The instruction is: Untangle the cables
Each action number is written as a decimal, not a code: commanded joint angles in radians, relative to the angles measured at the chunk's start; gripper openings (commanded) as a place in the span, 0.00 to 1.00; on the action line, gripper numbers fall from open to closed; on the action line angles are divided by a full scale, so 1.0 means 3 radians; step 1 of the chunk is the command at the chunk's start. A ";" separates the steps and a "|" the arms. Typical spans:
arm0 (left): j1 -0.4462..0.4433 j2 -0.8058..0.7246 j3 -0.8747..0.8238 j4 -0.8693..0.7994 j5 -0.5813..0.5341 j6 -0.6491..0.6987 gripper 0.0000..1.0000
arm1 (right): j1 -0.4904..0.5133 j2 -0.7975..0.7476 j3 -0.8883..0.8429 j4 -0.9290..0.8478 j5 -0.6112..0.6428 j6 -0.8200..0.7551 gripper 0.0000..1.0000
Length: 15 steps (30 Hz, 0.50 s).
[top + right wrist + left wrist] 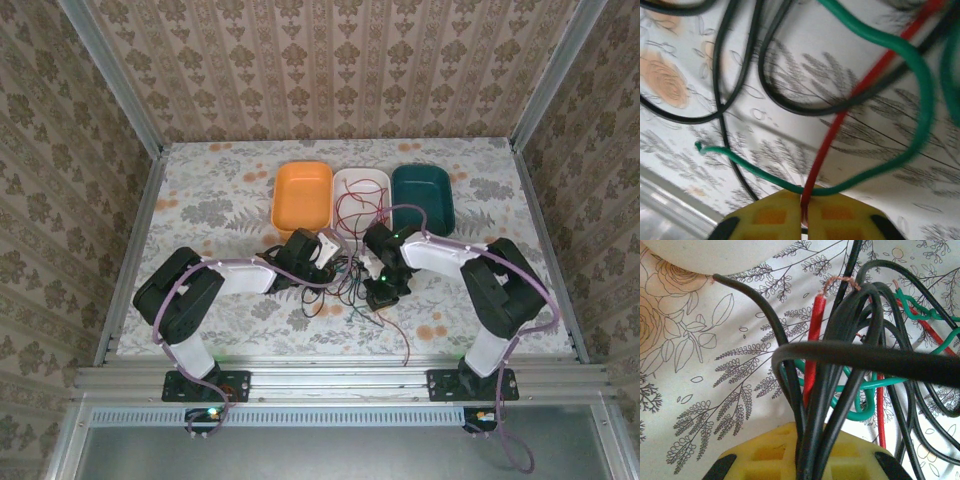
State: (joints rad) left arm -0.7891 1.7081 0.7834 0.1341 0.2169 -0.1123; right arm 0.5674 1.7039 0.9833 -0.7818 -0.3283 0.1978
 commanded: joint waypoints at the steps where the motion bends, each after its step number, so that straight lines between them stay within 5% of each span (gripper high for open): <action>1: 0.0031 -0.0009 0.0081 -0.0029 0.0070 0.0002 0.00 | -0.0033 -0.0310 -0.0093 -0.0030 0.0592 0.0117 0.00; 8: 0.0026 0.0058 0.0083 -0.0005 0.0095 -0.0033 0.01 | -0.0420 -0.0974 -0.0052 -0.0071 0.1489 0.0488 0.00; 15: 0.0023 0.0094 0.0022 -0.0002 0.0172 -0.0046 0.18 | -0.0561 -0.1644 0.0220 -0.0055 0.2237 0.0632 0.00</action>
State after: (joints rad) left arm -0.7895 1.7168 0.7872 0.1452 0.2520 -0.1135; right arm 0.4057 1.2640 1.0012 -0.7879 0.1692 0.3454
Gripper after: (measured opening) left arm 0.169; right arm 0.067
